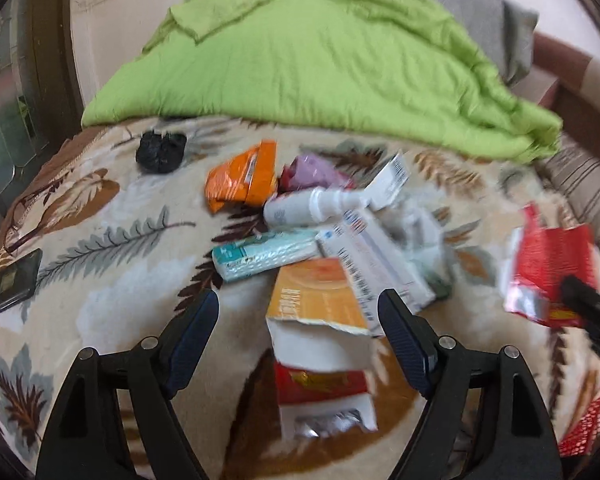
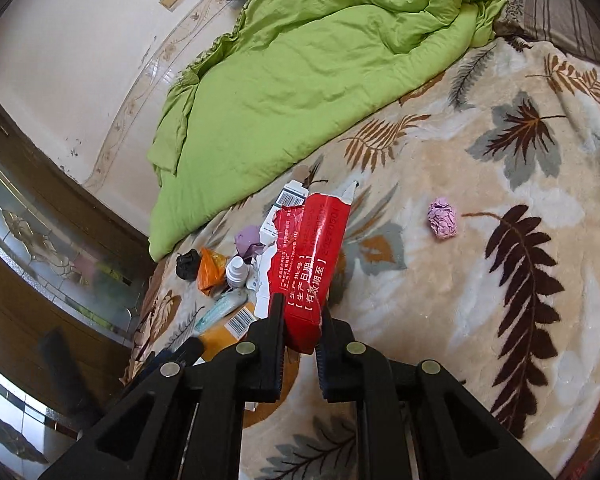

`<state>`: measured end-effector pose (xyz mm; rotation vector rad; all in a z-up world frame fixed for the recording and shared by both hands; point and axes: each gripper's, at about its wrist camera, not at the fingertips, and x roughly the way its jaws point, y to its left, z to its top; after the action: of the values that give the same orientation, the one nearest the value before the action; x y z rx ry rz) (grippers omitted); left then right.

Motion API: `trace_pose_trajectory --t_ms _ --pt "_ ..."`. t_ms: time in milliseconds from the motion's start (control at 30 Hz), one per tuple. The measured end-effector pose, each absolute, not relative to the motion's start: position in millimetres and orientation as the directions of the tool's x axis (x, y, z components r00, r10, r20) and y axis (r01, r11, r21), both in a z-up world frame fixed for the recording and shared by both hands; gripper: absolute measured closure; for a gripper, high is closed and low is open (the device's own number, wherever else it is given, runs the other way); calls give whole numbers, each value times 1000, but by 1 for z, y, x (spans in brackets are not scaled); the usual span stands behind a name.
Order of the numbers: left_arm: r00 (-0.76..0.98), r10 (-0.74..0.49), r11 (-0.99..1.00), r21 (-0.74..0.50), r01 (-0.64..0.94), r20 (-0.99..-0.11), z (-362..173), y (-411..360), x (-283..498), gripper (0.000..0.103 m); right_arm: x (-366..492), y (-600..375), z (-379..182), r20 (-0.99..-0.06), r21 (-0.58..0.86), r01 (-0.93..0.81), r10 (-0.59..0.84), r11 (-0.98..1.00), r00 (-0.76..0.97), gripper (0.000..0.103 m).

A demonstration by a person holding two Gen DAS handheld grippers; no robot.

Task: Collect trash
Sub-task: 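Lift the red wrapper with the right gripper while the left gripper grasps an orange box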

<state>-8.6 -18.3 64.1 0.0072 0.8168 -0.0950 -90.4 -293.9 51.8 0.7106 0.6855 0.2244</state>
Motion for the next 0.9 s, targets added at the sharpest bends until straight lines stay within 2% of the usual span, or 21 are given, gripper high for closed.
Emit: trace_pose_trajectory --t_ms 33,100,267,567,733,900 --pt "675 -79 996 -32 81 -733 59 -17 -4 38 -90 -293 51 -503 665 34 414 746 759 89" --pt "666 -94 995 -50 85 -740 53 -16 1 51 -88 -291 51 -502 667 23 427 744 752 89" --pt "685 -122 990 -43 131 -719 49 -17 -1 58 -87 -283 53 -504 641 -1 421 767 754 89" --pt "757 -224 974 -112 198 -613 75 -1 -47 58 -93 -263 57 -514 588 -35 406 808 756 89" --pt "819 -208 977 -84 194 -534 96 7 -87 58 -106 -250 69 -498 529 -85 390 844 775 89" --pt "843 -175 982 -33 184 -508 98 8 -120 57 -128 -238 72 -498 480 -136 397 866 771 89"
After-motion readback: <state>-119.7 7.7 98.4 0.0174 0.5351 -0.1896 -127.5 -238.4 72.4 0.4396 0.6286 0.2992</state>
